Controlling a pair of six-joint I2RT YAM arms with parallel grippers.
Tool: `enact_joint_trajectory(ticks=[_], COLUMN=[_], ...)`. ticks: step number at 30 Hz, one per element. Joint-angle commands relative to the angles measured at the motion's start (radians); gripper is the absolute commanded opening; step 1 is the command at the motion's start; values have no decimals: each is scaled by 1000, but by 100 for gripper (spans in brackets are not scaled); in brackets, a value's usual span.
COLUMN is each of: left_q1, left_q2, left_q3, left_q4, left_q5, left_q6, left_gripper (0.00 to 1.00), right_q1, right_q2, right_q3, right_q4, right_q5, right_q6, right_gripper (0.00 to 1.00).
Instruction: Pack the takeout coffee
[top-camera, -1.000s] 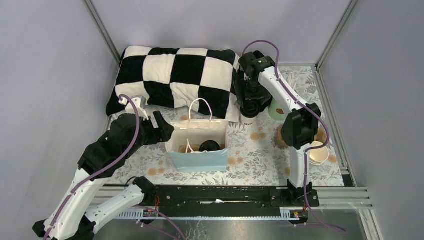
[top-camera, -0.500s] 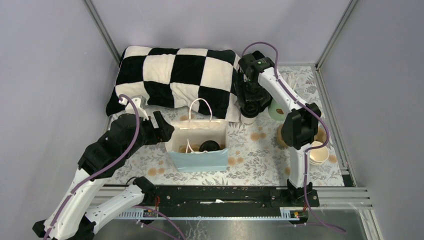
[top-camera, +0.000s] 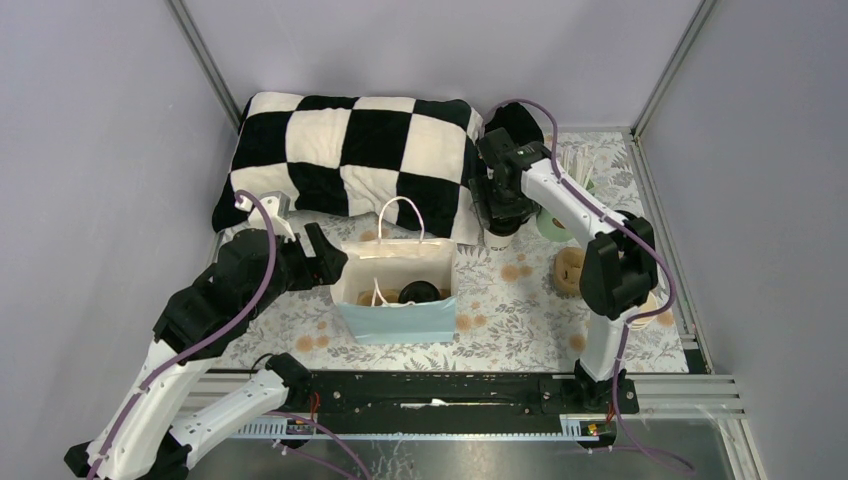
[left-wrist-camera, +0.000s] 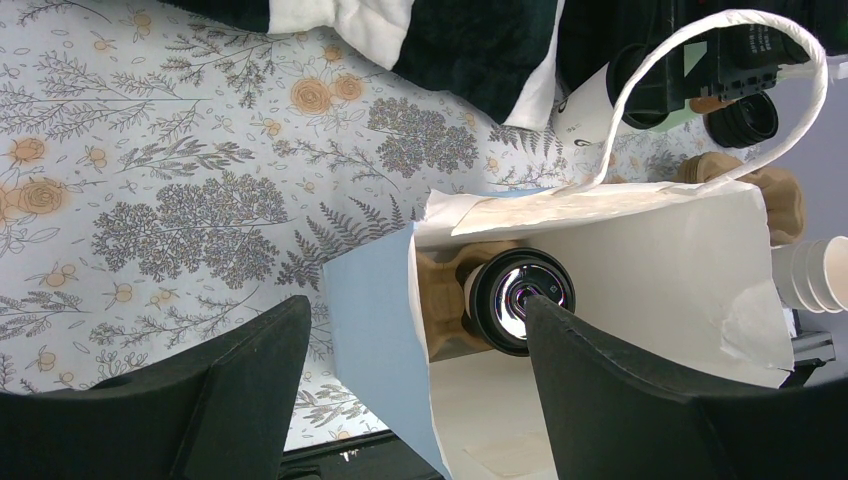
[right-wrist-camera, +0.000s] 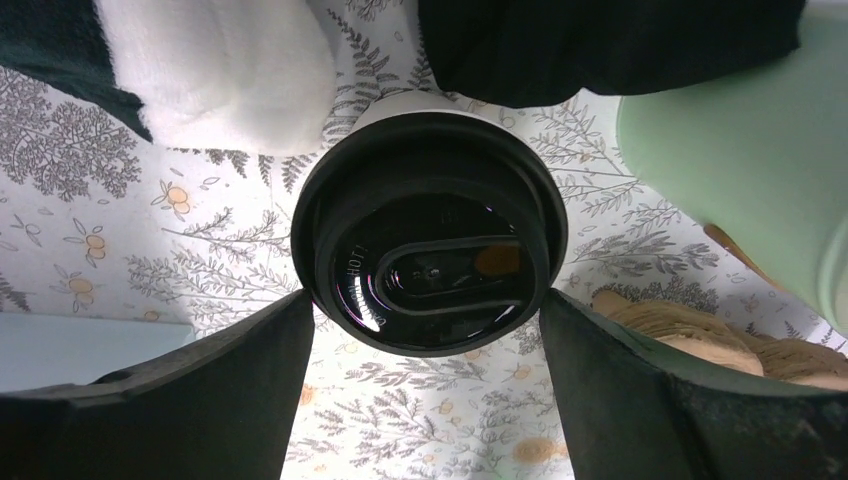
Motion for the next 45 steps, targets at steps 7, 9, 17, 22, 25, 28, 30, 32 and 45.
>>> enact_joint_trajectory(ticks=[7, 9, 17, 22, 25, 28, 30, 32, 45], left_q1=[0, 0, 0, 0, 0, 0, 0, 0, 0], left_q2=[-11, -11, -8, -11, -9, -7, -9, -12, 27], left_q3=[7, 5, 8, 8, 8, 9, 7, 7, 53], left_q4=[3, 3, 4, 5, 4, 5, 4, 3, -73], left_q5=[-17, -15, -14, -17, -18, -16, -17, -16, -66], left_q6=[-2, -2, 3, 0, 1, 2, 1, 1, -70], left_gripper=[83, 82, 82, 82, 82, 82, 82, 82, 83], right_q1=[7, 7, 7, 6, 5, 5, 6, 5, 6], right_q2=[-113, -111, -89, -91, -90, -81, -77, -80, -103], right_q3=[-76, -78, -70, -88, -96, -102, -102, -107, -119], right_q4=[167, 172, 159, 160, 166, 168, 167, 170, 156], right_q5=[68, 67, 96, 95, 82, 72, 72, 73, 86], right_q6=[-3, -1, 6, 0, -2, 2, 4, 2, -12], right_gripper=[93, 94, 86, 83, 82, 83, 83, 82, 79])
